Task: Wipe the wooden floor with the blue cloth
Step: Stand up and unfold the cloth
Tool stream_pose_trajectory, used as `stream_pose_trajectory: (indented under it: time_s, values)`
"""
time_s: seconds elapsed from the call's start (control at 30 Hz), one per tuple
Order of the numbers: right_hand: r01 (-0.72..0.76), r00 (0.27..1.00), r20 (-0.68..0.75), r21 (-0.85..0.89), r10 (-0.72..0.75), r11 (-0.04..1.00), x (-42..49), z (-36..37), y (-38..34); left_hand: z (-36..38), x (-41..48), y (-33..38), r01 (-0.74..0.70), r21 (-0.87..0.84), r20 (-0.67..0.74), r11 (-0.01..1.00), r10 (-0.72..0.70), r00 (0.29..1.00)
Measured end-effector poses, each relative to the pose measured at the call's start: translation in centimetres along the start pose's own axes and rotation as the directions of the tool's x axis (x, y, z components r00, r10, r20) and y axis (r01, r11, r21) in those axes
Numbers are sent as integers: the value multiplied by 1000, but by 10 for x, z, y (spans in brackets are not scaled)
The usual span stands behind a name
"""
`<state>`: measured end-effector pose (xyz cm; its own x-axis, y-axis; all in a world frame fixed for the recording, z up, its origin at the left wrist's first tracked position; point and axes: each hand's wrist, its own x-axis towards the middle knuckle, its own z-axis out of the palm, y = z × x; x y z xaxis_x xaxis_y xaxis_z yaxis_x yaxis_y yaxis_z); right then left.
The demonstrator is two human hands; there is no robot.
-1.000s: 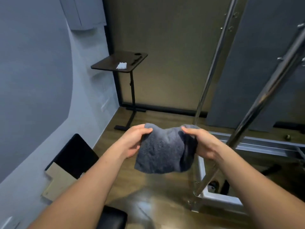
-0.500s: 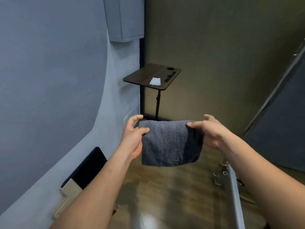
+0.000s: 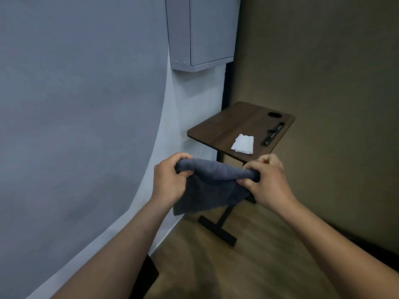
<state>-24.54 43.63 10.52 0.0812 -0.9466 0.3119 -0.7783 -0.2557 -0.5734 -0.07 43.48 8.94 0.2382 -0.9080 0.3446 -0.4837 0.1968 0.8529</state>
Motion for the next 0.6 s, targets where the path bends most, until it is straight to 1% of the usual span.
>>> stream_pose_trajectory:
  time_s: [0.1,0.2,0.23,0.3,0.37,0.47,0.57,0.6]
  values:
    - [57,995,69,125,-66,990,74,7,16,19,68,2,-36,55,-49,998,39,998]
    - [74,988,122,174,-96,982,136,13,22,32,134,2,-27,81,-122,996,36,992]
    - [88,987,113,197,-112,977,154,15,23,34,155,0,-20,83,-117,996,29,993]
    - [103,989,77,262,-127,960,192,17,23,39,197,-3,-29,70,-60,997,33,998]
    - [58,996,48,334,-79,941,232,21,24,48,237,-9,-33,17,-27,999,34,999]
    - [-28,1000,16,411,24,911,294,31,36,72,304,-23,-30,-43,-16,999,29,999]
    - [-102,993,-27,357,119,929,350,47,64,113,375,-48,-11,-59,38,998,13,999]
    - [-160,984,-24,313,176,936,368,55,78,133,399,-61,6,-43,77,999,-3,997]
